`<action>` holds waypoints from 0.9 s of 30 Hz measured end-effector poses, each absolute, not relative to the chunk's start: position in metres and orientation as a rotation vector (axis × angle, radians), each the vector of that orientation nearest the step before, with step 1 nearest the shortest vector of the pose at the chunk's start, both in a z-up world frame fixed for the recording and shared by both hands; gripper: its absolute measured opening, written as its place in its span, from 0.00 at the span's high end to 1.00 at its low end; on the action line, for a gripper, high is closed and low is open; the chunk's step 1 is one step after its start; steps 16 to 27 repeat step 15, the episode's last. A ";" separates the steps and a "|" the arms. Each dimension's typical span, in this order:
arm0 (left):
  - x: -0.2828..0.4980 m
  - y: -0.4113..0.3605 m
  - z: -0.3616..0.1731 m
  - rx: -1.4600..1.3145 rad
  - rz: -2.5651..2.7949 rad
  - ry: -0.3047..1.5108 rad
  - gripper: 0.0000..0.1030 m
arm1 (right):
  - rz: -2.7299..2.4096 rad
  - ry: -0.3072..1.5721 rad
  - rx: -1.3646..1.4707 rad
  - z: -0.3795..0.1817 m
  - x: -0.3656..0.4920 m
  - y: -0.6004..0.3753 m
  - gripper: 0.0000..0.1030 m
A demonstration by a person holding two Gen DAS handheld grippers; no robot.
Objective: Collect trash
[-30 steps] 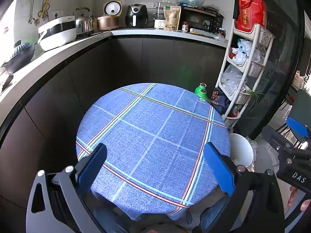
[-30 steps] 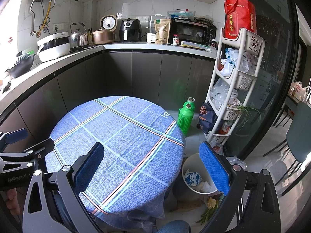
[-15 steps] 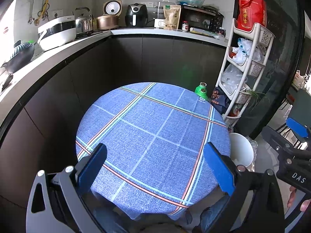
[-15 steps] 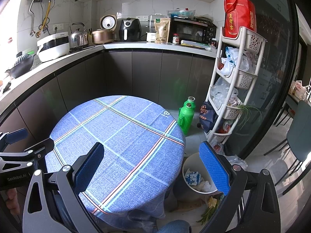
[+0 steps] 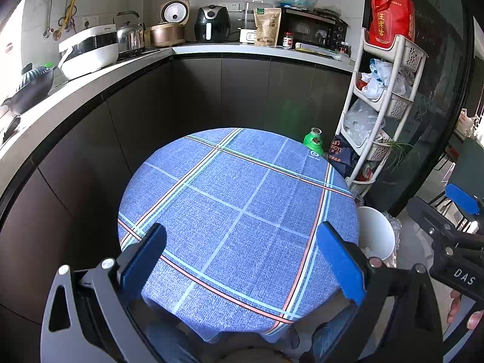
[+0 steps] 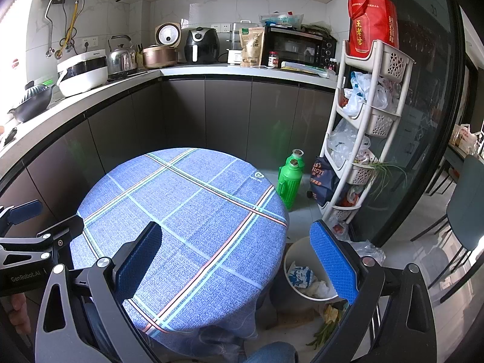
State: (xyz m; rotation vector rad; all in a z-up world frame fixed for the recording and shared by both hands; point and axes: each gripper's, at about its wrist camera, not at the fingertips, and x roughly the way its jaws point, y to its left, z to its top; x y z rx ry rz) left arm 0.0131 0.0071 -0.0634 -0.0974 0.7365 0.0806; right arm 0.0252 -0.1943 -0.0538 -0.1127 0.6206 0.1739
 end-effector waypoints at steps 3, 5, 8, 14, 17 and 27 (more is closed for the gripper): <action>0.013 0.006 -0.064 -0.095 0.078 0.736 0.04 | 0.174 0.620 -0.112 -0.054 0.025 -0.195 0.08; 0.012 0.006 -0.065 -0.091 0.076 0.732 0.04 | 0.174 0.620 -0.111 -0.053 0.025 -0.195 0.08; 0.013 0.006 -0.067 -0.090 0.073 0.739 0.04 | 0.174 0.620 -0.111 -0.053 0.025 -0.195 0.08; 0.013 0.007 -0.067 -0.091 0.075 0.740 0.04 | 0.174 0.622 -0.111 -0.055 0.026 -0.196 0.08; 0.014 0.007 -0.067 -0.091 0.075 0.741 0.04 | 0.175 0.623 -0.111 -0.055 0.026 -0.196 0.08; 0.014 0.007 -0.067 -0.091 0.075 0.741 0.04 | 0.175 0.623 -0.111 -0.055 0.026 -0.196 0.08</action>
